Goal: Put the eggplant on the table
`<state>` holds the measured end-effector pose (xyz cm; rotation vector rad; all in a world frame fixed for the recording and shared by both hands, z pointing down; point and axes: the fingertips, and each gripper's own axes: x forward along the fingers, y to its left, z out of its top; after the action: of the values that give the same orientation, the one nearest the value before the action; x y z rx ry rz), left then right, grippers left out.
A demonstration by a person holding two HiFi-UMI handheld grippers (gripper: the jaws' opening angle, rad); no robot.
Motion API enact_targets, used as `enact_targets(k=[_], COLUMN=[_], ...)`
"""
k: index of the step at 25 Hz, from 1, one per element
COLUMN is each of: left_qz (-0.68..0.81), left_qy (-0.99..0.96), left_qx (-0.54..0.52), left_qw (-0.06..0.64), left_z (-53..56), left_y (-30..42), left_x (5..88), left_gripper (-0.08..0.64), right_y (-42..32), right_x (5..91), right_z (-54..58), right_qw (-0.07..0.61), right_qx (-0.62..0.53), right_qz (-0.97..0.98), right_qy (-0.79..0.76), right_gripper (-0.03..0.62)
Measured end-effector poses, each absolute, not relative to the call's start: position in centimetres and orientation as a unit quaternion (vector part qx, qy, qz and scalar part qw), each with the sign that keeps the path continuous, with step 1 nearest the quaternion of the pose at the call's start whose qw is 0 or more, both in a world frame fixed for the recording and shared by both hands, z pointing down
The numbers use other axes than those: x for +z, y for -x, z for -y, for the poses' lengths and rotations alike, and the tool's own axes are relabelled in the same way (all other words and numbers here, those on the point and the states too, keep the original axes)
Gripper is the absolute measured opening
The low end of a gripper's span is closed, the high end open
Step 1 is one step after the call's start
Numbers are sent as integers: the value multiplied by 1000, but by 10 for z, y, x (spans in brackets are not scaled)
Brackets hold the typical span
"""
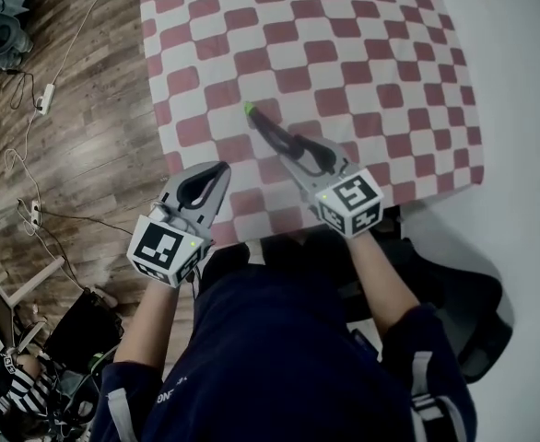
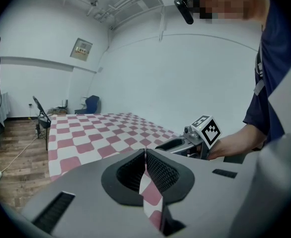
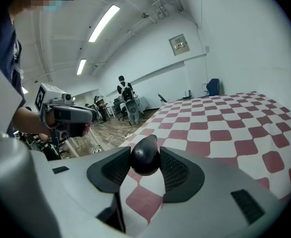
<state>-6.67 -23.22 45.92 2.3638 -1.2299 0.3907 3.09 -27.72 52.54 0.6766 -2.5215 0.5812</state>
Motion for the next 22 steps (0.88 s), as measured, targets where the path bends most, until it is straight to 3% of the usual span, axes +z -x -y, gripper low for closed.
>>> enact_targets(k=[22], left_qz=[441], left_qy=[-847], left_qx=[161], left_qw=[252], left_z=[258], left_y=[49], left_x=[494], left_gripper=[32], right_y=[-43], right_x=[624], right_z=[283], right_qw=[375], right_qx=[164], right_qz=[892], right_qy=[-190], right_gripper=[195])
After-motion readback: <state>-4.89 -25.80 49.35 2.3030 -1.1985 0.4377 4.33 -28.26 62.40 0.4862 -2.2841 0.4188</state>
